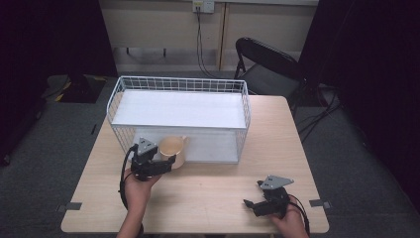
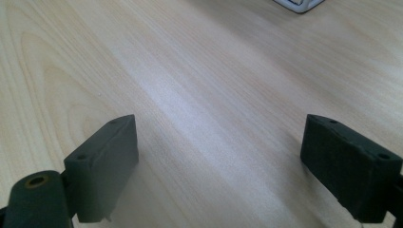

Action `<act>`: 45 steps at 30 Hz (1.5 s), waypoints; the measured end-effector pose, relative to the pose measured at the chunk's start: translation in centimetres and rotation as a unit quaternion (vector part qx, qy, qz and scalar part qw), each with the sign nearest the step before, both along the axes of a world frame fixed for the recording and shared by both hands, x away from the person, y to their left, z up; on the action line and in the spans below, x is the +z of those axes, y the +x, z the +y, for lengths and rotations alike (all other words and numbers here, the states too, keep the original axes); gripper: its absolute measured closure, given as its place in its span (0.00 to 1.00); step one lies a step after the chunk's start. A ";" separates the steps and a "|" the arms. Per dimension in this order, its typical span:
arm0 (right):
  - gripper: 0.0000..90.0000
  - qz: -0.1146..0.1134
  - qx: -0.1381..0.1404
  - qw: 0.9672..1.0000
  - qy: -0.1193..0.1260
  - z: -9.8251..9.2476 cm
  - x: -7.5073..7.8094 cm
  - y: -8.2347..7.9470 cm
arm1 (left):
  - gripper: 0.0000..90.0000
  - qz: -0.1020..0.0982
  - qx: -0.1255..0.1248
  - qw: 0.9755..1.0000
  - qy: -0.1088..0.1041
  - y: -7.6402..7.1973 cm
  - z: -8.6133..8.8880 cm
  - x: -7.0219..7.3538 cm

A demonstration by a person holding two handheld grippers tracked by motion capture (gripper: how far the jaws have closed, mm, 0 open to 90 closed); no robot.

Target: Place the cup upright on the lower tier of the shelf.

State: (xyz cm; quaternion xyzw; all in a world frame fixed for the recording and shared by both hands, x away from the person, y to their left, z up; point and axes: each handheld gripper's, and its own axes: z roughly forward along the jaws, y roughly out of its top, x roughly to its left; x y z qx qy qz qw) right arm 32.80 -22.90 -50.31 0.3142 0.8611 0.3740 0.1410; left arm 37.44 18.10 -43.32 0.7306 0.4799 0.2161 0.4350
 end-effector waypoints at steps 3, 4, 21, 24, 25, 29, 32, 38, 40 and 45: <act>0.13 0.000 0.000 1.000 0.000 0.0 0.0 0.0 | 0.26 -0.002 0.007 1.000 0.005 0.1 -0.4 -0.3; 0.13 0.000 0.000 1.000 0.000 0.0 0.0 0.0 | 0.26 0.000 0.006 1.000 0.007 0.1 -0.4 -0.3; 0.13 0.000 0.000 1.000 -0.001 0.0 0.0 0.0 | 0.46 0.004 0.032 0.999 -0.001 0.7 -0.4 -0.9; 0.13 0.000 0.000 1.000 0.000 0.0 0.0 0.0 | 0.51 0.003 0.032 0.999 0.003 0.7 -0.4 -1.0; 0.13 0.000 0.000 1.000 -0.001 0.0 0.0 0.0 | 0.51 0.004 0.032 0.999 0.003 0.8 -0.4 -1.1; 0.13 0.000 0.000 1.000 0.000 0.0 0.0 0.0 | 0.60 -0.001 0.033 0.999 0.004 0.8 -0.5 -1.2; 0.13 0.000 0.000 1.000 0.000 0.0 0.0 0.0 | 0.65 0.000 0.030 1.000 0.004 0.9 -0.5 -1.2; 0.13 0.000 0.000 1.000 0.000 0.0 0.0 0.0 | 0.77 0.004 0.031 1.000 -0.002 1.0 -0.8 -1.3; 0.13 0.000 0.000 1.000 0.000 0.0 0.0 0.0 | 0.79 0.003 0.030 1.000 -0.002 1.0 -0.9 -1.3; 0.13 0.000 0.000 1.000 0.000 0.0 0.0 0.0 | 0.85 0.002 0.026 1.000 -0.001 1.1 -1.2 -1.3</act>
